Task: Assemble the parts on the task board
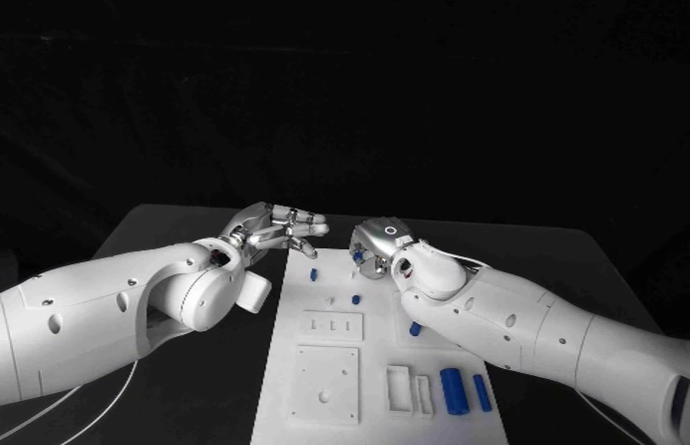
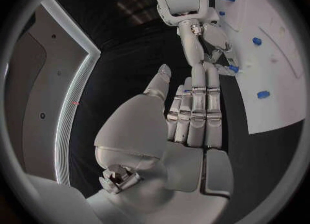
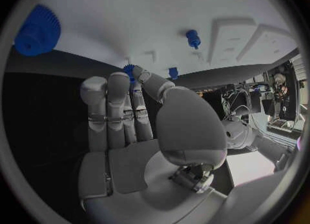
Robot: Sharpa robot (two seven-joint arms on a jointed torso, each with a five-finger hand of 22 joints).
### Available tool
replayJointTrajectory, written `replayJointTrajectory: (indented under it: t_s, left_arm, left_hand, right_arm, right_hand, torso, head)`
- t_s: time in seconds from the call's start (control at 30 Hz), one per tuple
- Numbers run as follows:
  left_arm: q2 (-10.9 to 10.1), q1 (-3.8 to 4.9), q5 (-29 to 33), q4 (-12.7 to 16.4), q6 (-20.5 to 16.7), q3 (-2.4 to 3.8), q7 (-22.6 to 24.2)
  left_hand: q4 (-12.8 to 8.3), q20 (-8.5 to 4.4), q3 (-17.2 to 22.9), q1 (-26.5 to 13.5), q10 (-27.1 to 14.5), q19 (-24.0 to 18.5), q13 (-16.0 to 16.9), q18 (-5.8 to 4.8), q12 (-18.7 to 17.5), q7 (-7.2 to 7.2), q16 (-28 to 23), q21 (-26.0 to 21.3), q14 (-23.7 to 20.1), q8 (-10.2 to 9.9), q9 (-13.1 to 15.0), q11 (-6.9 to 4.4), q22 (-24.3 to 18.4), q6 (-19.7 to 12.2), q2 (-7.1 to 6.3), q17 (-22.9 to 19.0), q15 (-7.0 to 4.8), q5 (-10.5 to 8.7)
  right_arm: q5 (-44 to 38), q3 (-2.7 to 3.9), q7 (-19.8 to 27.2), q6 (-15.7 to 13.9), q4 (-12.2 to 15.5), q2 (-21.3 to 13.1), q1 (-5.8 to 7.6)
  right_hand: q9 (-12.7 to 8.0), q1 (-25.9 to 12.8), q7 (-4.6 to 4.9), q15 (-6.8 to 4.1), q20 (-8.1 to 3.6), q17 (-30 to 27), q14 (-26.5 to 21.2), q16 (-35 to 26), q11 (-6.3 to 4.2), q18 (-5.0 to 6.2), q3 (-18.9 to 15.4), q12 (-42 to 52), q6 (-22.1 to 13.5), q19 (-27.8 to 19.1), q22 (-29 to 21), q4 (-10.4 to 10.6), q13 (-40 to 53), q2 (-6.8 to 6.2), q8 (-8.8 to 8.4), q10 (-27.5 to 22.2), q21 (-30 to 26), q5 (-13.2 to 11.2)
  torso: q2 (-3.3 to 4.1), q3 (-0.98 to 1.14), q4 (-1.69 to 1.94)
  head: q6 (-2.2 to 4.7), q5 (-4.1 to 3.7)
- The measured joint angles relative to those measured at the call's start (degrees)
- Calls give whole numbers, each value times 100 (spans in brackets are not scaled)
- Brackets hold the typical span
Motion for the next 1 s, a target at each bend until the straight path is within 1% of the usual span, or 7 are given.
replayJointTrajectory:
  t_s: [0.27, 0.47, 0.6, 0.7, 0.87, 0.93, 1.0]
  left_arm:
    - [12, 3, -3, 4, 3, 0, -1]
    - [18, 18, -5, 10, 5, 0, -2]
    - [26, 20, -6, 10, 6, 0, -3]
    - [32, 23, -7, 5, 7, 0, -3]
    - [40, 24, -8, 0, 9, 0, -4]
    - [40, 24, -8, -2, 10, 0, -5]
    - [40, 25, -8, -4, 10, 0, -5]
  left_hand:
    - [0, 0, 0, 0, 0, 0, 0, 0, 0, 0, 0, 0, 0, 0, 0, 0, 0, 0, 0, 0, 0, 0]
    - [0, 0, 0, 0, 0, 0, 0, 0, 0, 0, 0, 0, 0, 0, 0, 0, -1, 0, 0, 0, 0, 0]
    - [0, 0, 0, 0, 0, 0, 0, 0, 0, 0, 0, 0, 0, 0, 0, 0, -1, 0, 0, 1, 0, 0]
    - [0, 0, 0, 0, 0, 0, 0, 0, 0, 0, 0, 0, 0, 0, 0, 0, -1, 0, 0, 1, 0, 0]
    - [0, 0, 0, 0, 0, 0, 0, 0, 0, 0, 0, 0, 0, 0, 0, 0, -1, 0, 0, 1, 0, 0]
    - [0, 0, 0, 0, 0, 0, 0, 0, 0, 0, 0, 0, 0, 0, 0, 0, -1, 0, 0, 1, 0, 0]
    - [0, 0, 0, 0, 0, 0, 0, 0, 0, 0, 0, 0, 0, 0, 0, 0, -1, 0, 0, 1, 0, 0]
  right_arm:
    - [0, 6, 27, -30, -186, 113, 13]
    - [-3, -2, 64, -53, -282, 159, 12]
    - [-2, -4, 78, -51, -288, 169, 7]
    - [6, -3, 84, -40, -288, 169, 11]
    - [21, -1, 99, -12, -284, 169, 15]
    - [29, 0, 106, 3, -284, 167, 18]
    - [43, 0, 113, 14, -285, 166, 21]
  right_hand:
    - [-1, 1, 4, 1, 0, 0, 1, 0, -1, -1, 0, 0, -4, 0, 0, 0, 10, 1, 0, -1, -27, 2]
    - [-4, 3, 4, 1, 0, 0, 1, -1, -9, -2, -1, -1, -5, 0, -1, 0, 9, 3, -1, -9, -60, 2]
    - [-11, 20, 5, 2, 0, -1, 1, -26, -9, -2, -64, -3, -7, 0, -1, 22, 9, 20, 9, -9, -89, -4]
    - [-14, 26, 47, 2, 20, -3, 1, -26, -40, -2, -91, -3, -50, 20, -1, 46, 9, 26, 18, -40, -111, -26]
    - [-21, 26, 29, 2, 21, -7, 1, -26, -40, -3, -143, -5, -71, 20, -1, 51, 9, 26, 21, -40, -135, -26]
    - [-29, 26, 66, 3, 21, -7, 0, -26, -71, -2, -167, -6, -109, 20, -1, 75, 9, 26, 21, -71, -177, -26]
    - [-40, 25, 73, 5, 21, -15, -3, -26, -86, -2, -185, -6, -213, 20, -1, 92, 9, 26, 29, -142, -261, -27]
  torso:
    - [7, -7, 9]
    - [22, -10, 7]
    - [29, -14, 7]
    - [32, -20, 6]
    - [35, -24, 1]
    - [36, -24, -2]
    - [38, -24, -4]
  head:
    - [-8, 14]
    - [-14, 19]
    - [-26, 23]
    - [-37, 20]
    - [-46, 21]
    - [-49, 23]
    - [-52, 23]
